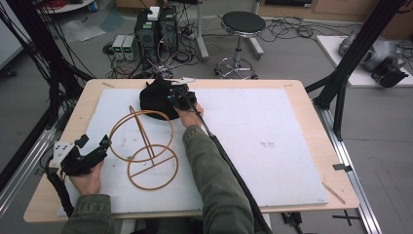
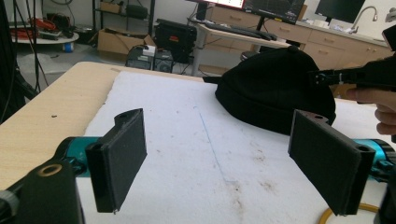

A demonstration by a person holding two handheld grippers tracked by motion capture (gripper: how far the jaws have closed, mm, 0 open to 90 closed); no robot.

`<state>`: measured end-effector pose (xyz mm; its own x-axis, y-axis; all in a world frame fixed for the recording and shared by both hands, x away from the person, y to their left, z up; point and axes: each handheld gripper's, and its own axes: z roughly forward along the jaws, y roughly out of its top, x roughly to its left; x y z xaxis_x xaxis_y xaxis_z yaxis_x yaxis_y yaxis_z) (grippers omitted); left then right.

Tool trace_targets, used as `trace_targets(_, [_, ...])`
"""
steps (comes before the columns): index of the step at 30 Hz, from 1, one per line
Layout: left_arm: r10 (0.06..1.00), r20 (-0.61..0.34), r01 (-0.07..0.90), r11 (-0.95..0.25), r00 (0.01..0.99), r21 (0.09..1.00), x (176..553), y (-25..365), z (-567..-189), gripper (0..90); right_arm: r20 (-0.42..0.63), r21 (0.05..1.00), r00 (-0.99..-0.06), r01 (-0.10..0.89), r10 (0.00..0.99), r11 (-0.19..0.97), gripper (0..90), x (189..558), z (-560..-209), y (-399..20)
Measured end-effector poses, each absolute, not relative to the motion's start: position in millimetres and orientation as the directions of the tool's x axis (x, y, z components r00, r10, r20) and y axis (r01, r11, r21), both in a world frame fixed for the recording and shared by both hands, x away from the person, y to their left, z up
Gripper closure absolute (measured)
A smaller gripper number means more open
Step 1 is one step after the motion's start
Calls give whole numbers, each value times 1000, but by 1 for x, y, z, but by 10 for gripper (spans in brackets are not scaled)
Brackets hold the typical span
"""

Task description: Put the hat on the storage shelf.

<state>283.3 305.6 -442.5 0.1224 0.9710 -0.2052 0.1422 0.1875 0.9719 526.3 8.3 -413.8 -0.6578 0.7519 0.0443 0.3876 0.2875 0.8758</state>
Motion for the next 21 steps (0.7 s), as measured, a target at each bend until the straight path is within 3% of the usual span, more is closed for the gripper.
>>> trace_targets(21, [980, -163, 134, 147, 118, 980, 282, 301, -442, 190, 39, 900, -640, 356, 767, 251, 881, 522, -400, -2])
